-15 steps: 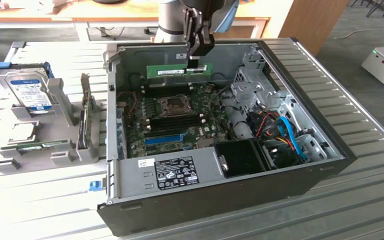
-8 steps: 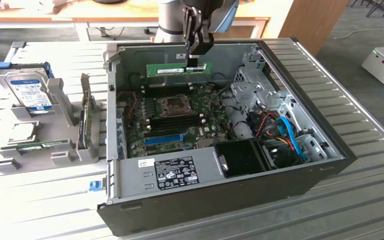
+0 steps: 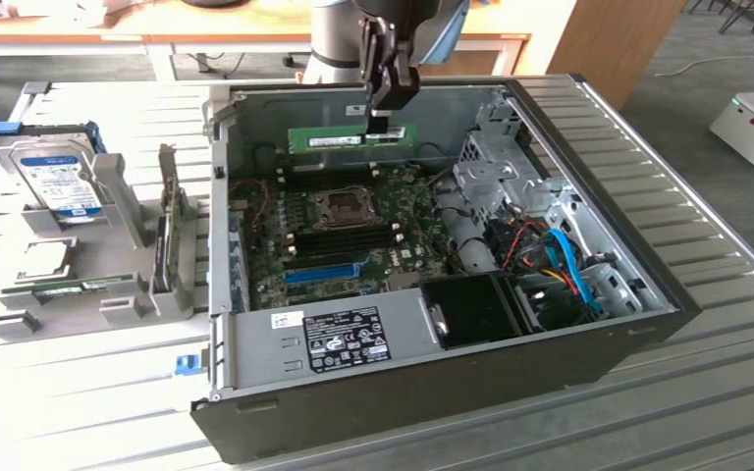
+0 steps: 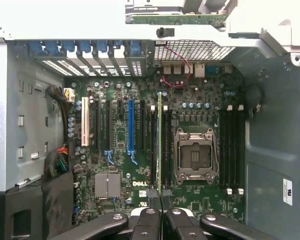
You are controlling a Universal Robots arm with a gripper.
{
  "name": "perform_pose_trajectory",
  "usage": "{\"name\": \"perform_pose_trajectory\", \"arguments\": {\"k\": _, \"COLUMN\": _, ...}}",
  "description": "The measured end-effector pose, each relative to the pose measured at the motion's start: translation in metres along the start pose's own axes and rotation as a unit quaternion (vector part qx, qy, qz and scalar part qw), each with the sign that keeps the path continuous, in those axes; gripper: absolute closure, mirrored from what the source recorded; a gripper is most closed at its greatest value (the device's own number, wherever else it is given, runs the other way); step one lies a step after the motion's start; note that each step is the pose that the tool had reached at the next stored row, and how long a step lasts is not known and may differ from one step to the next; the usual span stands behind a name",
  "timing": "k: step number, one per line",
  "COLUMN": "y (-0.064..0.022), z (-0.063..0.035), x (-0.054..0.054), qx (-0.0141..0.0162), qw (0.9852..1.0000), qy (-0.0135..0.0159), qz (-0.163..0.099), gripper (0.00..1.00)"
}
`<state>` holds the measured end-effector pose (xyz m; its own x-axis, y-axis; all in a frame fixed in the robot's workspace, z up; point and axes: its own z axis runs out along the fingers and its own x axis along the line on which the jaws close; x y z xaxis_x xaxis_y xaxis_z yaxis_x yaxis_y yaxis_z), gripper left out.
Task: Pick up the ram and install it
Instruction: 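Pick up the ram and move it above insertion slot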
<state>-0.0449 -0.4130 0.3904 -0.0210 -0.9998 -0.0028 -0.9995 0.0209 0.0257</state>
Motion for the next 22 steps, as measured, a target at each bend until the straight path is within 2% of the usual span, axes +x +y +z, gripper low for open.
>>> {"name": "perform_pose_trajectory", "arguments": {"k": 13, "y": -0.0013, "z": 0.0187, "x": 0.000, "qx": 0.0000, "qw": 1.0000, "qy": 0.0000, "qz": 0.000, "gripper": 0.88}}
{"name": "perform_pose_trajectory", "arguments": {"k": 22, "y": -0.0016, "z": 0.0259, "x": 0.000, "qx": -0.0001, "qw": 1.0000, "qy": 0.0001, "qz": 0.000, "gripper": 0.88}}
